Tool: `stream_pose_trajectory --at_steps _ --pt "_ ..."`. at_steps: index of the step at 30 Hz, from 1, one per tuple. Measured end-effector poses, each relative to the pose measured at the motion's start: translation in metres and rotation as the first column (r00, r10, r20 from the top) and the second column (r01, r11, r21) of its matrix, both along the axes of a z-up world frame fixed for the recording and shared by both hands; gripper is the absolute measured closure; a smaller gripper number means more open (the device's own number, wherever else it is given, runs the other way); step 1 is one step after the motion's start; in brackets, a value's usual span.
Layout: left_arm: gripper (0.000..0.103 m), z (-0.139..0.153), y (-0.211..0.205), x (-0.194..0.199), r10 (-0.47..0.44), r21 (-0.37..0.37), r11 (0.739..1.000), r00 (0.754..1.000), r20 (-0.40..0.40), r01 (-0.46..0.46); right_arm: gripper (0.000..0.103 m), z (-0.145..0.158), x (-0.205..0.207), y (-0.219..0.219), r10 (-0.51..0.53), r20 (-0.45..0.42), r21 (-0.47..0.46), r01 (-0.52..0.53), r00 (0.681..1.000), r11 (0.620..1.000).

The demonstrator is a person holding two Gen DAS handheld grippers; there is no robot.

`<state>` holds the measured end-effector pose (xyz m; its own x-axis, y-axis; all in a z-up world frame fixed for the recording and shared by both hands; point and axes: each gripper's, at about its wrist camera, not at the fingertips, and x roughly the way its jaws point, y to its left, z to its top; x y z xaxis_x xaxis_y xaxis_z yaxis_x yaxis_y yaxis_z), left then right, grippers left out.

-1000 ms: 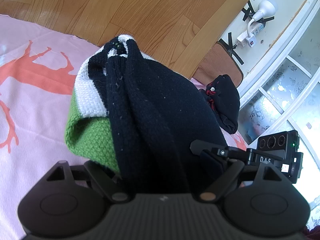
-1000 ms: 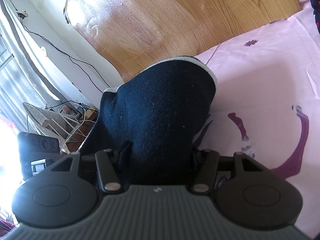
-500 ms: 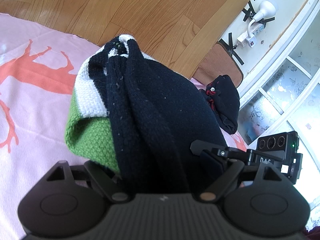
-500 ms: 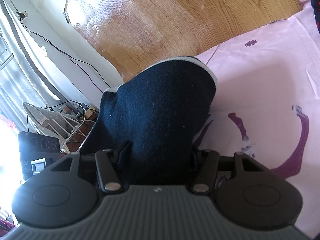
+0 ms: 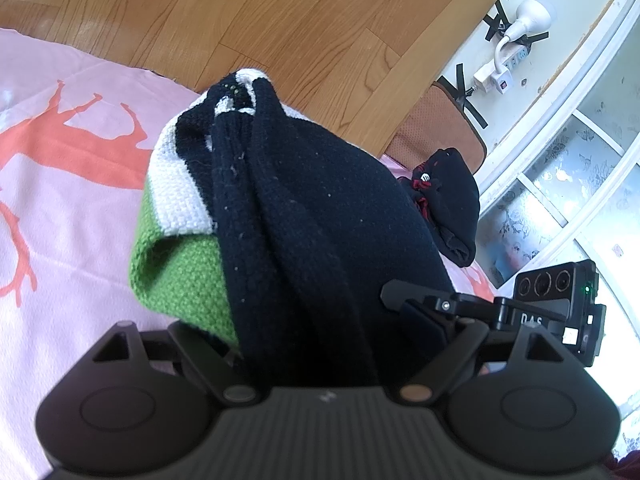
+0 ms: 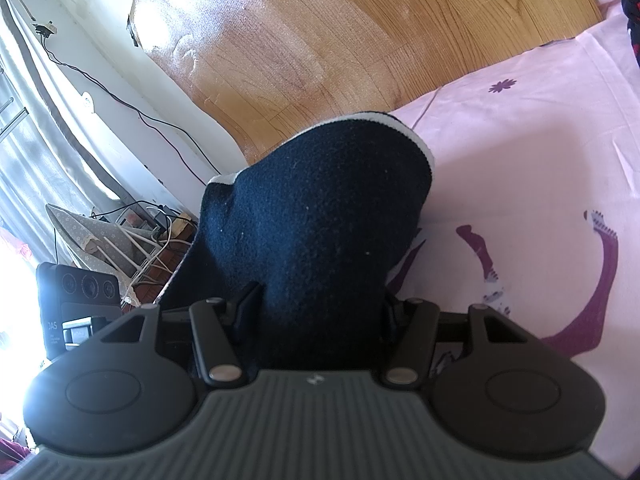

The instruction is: Fold small clothes

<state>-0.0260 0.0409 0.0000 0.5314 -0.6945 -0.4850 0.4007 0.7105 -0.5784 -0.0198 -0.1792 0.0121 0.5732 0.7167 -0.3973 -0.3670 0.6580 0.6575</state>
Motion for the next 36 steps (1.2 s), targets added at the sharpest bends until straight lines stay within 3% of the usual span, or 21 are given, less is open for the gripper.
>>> stream_pose_trajectory --at_steps 36 --pt "0.014 0.0004 -0.0022 -0.0003 0.003 0.001 1.000 1.000 0.001 -0.003 0.041 0.0000 -0.0008 0.0001 -0.002 0.000 0.000 0.002 1.000 1.000"
